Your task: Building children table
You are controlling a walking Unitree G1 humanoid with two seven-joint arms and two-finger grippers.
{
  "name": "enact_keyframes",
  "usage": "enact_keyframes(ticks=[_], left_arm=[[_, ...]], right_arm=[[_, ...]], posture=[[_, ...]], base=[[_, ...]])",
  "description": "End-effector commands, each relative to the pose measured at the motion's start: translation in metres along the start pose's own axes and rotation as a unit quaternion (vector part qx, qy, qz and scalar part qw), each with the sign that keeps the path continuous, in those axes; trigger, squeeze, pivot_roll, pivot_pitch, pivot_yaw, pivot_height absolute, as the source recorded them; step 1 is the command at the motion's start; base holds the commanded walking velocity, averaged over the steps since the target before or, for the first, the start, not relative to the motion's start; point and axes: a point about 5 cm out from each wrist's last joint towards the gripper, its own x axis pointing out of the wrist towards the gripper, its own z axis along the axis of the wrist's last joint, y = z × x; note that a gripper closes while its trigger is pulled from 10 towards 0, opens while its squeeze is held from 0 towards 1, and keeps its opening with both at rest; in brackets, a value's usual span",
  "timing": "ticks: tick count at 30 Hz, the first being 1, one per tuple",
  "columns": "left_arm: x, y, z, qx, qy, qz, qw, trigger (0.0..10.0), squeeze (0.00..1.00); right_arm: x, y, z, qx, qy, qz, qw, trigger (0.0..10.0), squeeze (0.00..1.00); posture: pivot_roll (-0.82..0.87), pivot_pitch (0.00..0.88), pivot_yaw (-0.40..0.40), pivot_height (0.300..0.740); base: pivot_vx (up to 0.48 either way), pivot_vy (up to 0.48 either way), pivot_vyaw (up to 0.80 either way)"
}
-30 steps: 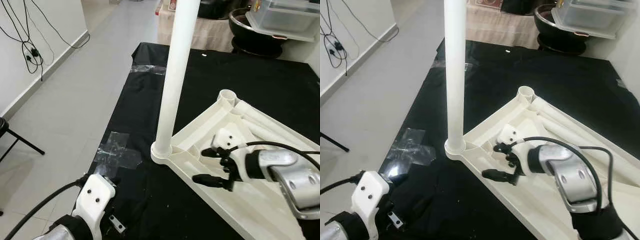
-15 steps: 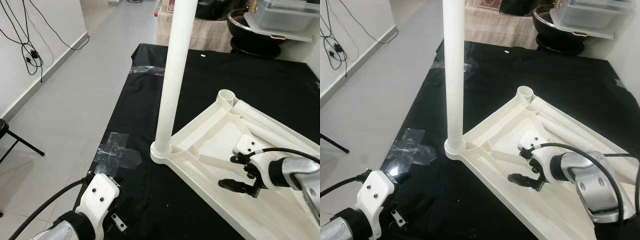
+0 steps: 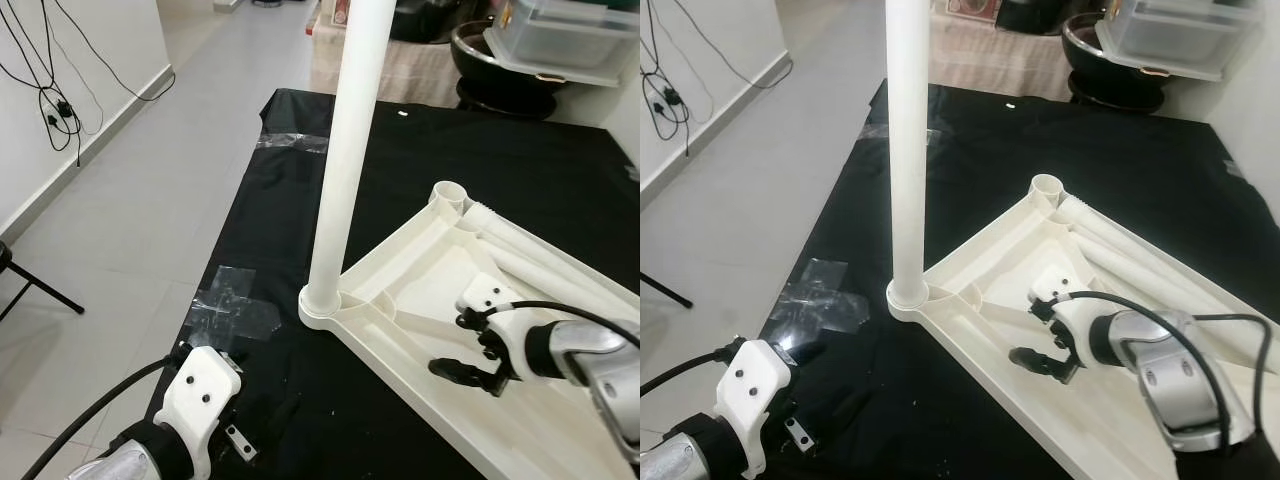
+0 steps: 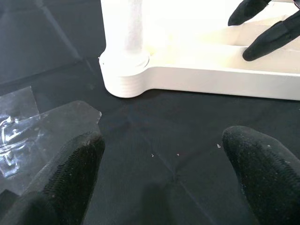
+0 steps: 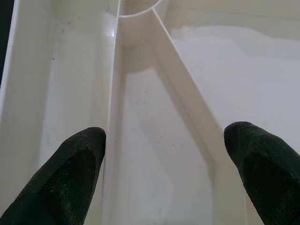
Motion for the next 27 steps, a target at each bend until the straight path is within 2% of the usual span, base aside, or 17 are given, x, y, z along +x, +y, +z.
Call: enact_keyframes(ticks=[1,4,5,9,13,18,25,27], left_arm=[[0.000,-0.001,-0.003,-0.008,0.005,-0.004,1.000,10.0,0.00],[0.000,-0.001,-0.003,-0.008,0.005,-0.004,1.000,10.0,0.00],[0.000,-0.002,-0.003,-0.008,0.004,-0.005,1.000,10.0,0.00],[0.001,-0.002,-0.003,-0.007,0.002,-0.005,1.000,10.0,0.00],[0.001,-0.002,-0.002,-0.007,0.001,-0.004,1.000,10.0,0.00],[0.001,-0.003,-0.003,-0.009,-0.001,-0.001,1.000,10.0,0.00],[0.002,-0.004,-0.003,-0.011,-0.003,-0.003,1.000,10.0,0.00],[0.004,-0.004,-0.002,-0.012,-0.006,-0.003,1.000,10.0,0.00]], right_arm=[[0.007,0.013,-0.004,0.034,-0.003,0.062,0.997,8.6,0.00],[0.004,0.015,-0.001,0.035,-0.012,0.074,0.997,8.7,0.00],[0.000,0.016,0.002,0.031,-0.017,0.085,0.996,9.3,0.00],[-0.005,0.021,0.006,0.017,-0.023,0.106,0.994,10.0,0.00],[-0.006,0.022,0.008,0.012,-0.023,0.107,0.994,10.0,0.00],[-0.015,0.025,0.013,-0.006,-0.036,0.133,0.990,10.0,0.00],[-0.013,0.025,0.007,-0.014,-0.007,0.124,0.992,10.0,0.00],[-0.002,0.023,-0.005,-0.004,0.029,0.090,0.996,10.0,0.00]], posture=[[0.06,0.168,-0.107,0.740],[0.06,0.169,-0.107,0.740],[0.06,0.169,-0.107,0.740],[0.06,0.171,-0.112,0.740],[0.06,0.173,-0.117,0.740],[0.05,0.176,-0.123,0.740],[0.05,0.175,-0.128,0.740],[0.05,0.177,-0.128,0.740]], base=[[0.000,0.000,0.00],[0.000,0.000,0.00],[0.000,0.000,0.00],[0.000,0.000,0.00],[0.000,0.000,0.00],[0.000,0.000,0.00],[0.000,0.000,0.00],[0.000,0.000,0.00]])
